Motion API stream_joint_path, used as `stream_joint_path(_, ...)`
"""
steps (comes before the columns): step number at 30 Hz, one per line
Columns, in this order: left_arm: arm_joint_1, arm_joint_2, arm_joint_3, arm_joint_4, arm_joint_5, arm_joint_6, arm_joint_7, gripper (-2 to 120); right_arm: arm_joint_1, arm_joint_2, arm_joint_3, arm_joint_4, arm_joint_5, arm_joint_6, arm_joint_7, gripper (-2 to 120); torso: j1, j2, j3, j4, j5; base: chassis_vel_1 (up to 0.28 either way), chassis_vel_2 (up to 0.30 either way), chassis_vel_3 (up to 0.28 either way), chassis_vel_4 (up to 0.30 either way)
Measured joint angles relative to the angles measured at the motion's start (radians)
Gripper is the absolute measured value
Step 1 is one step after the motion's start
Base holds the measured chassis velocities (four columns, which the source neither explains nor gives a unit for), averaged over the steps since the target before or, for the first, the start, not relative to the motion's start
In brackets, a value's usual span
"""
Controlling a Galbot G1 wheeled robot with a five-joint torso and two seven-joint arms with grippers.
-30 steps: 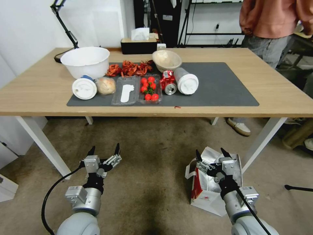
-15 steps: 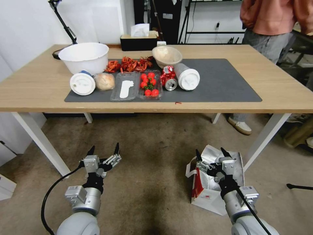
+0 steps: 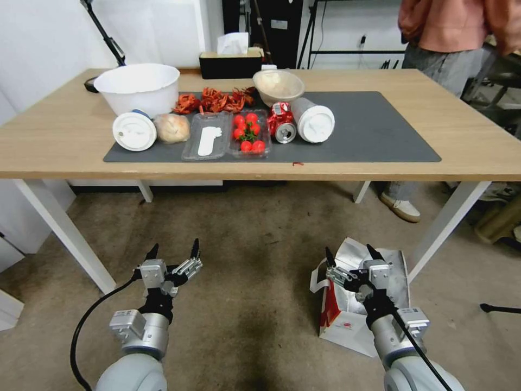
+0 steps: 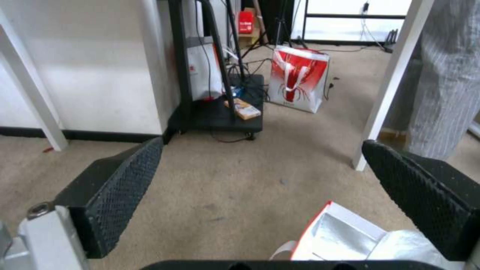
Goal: Pick up the food delivery bag from the floor and place it on the table.
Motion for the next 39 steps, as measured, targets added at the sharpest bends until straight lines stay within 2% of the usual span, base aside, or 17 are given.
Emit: stream_joint_path(39,0.008,0.003,-0.001,-0.006,-0.001,-0.010,-0.003,100,-0.007,-0.011,0.007,0.002,0.010,0.003,-0.003,100,-0.049,-0.159,-0.110,0.0000,0.0000,0.000,0.000,0.000,0.000)
